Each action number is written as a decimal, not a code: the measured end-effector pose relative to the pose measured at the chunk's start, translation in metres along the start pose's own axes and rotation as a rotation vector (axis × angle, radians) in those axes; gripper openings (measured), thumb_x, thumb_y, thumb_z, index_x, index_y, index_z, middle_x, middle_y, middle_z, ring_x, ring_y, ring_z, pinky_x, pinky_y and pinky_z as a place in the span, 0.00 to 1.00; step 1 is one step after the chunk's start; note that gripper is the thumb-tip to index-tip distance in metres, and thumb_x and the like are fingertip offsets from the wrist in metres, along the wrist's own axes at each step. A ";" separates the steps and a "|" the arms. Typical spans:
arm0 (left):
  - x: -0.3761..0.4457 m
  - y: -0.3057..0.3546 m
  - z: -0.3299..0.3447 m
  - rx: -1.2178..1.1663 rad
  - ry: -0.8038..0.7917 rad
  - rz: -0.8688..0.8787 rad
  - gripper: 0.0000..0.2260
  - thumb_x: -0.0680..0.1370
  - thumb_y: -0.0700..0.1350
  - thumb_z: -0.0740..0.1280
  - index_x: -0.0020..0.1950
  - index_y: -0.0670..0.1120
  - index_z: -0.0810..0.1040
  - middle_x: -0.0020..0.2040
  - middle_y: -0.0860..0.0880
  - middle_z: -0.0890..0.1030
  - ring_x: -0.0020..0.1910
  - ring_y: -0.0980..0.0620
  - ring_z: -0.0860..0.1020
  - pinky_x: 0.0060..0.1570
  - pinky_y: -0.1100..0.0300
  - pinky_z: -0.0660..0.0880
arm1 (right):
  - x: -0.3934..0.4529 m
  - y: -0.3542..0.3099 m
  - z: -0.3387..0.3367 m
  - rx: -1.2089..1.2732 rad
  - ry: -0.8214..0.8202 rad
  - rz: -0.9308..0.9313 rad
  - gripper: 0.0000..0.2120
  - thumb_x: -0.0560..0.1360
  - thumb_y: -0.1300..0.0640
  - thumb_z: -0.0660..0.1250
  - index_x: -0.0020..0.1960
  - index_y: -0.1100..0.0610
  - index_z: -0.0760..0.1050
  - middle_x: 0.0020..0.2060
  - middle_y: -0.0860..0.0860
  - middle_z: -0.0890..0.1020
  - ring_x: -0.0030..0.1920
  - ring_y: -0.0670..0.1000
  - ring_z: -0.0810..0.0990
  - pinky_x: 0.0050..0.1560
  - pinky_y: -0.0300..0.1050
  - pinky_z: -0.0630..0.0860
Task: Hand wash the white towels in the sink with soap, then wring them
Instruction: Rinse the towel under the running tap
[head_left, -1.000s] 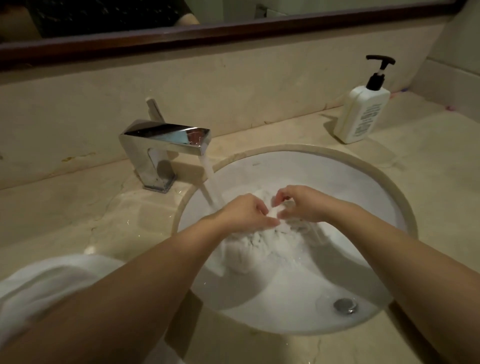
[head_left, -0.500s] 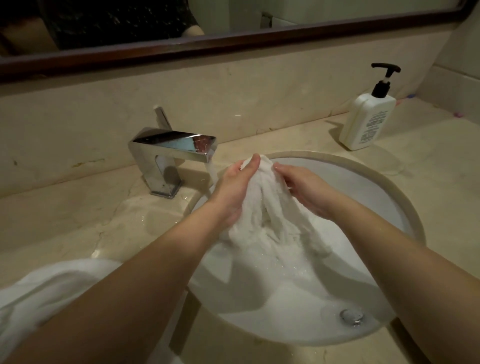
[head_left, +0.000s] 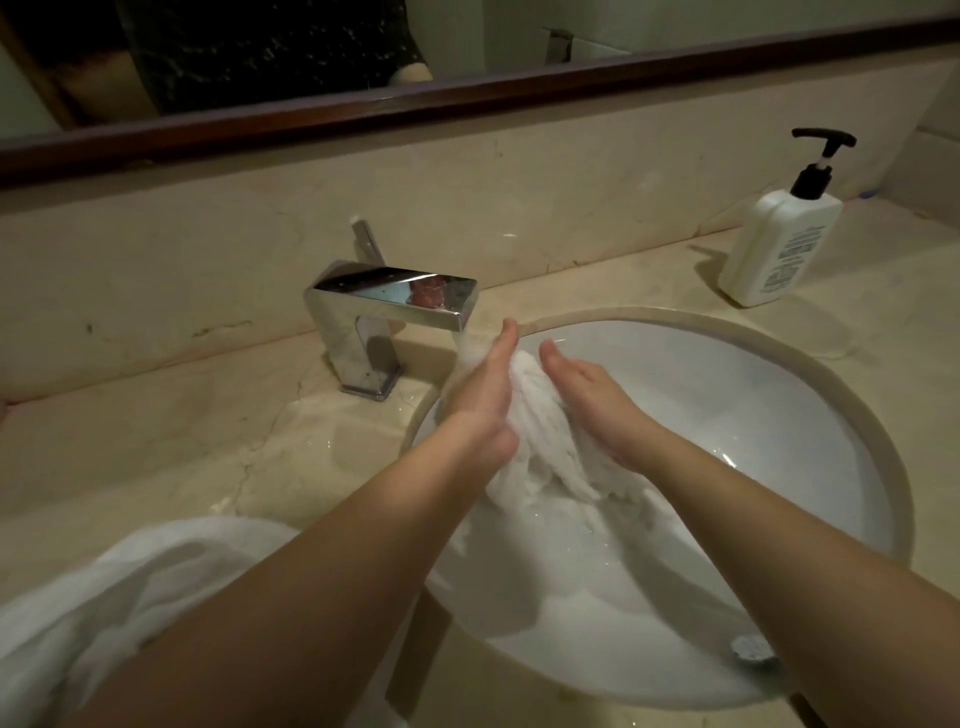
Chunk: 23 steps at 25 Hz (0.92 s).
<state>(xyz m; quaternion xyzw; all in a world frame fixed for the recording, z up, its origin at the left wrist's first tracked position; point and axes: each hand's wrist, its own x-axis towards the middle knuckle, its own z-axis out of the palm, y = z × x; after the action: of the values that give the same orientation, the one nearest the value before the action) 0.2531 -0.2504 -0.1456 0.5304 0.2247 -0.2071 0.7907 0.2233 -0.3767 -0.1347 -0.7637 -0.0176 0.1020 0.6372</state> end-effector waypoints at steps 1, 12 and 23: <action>0.017 -0.001 -0.004 0.018 0.051 0.003 0.49 0.52 0.78 0.75 0.62 0.45 0.83 0.57 0.41 0.85 0.54 0.37 0.84 0.59 0.40 0.79 | -0.001 0.004 0.001 -0.067 -0.041 0.002 0.28 0.76 0.33 0.59 0.55 0.57 0.80 0.49 0.53 0.86 0.50 0.51 0.85 0.52 0.45 0.79; 0.014 -0.005 -0.010 0.241 0.115 0.112 0.52 0.51 0.82 0.67 0.68 0.54 0.78 0.60 0.47 0.83 0.58 0.41 0.82 0.62 0.42 0.77 | -0.006 -0.008 0.004 -0.013 0.235 -0.017 0.25 0.82 0.41 0.60 0.31 0.54 0.66 0.20 0.43 0.67 0.20 0.43 0.64 0.23 0.35 0.62; 0.003 -0.006 -0.028 0.032 0.192 0.173 0.22 0.81 0.61 0.63 0.65 0.46 0.78 0.58 0.46 0.81 0.52 0.48 0.80 0.53 0.54 0.75 | 0.022 -0.007 0.065 -0.064 0.362 0.101 0.32 0.76 0.29 0.59 0.33 0.57 0.76 0.31 0.52 0.80 0.34 0.53 0.79 0.38 0.47 0.72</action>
<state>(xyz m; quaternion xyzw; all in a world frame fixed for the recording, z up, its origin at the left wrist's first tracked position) 0.2485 -0.2265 -0.1619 0.5777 0.2494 -0.0900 0.7720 0.2335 -0.3088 -0.1413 -0.7893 0.1325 -0.0060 0.5995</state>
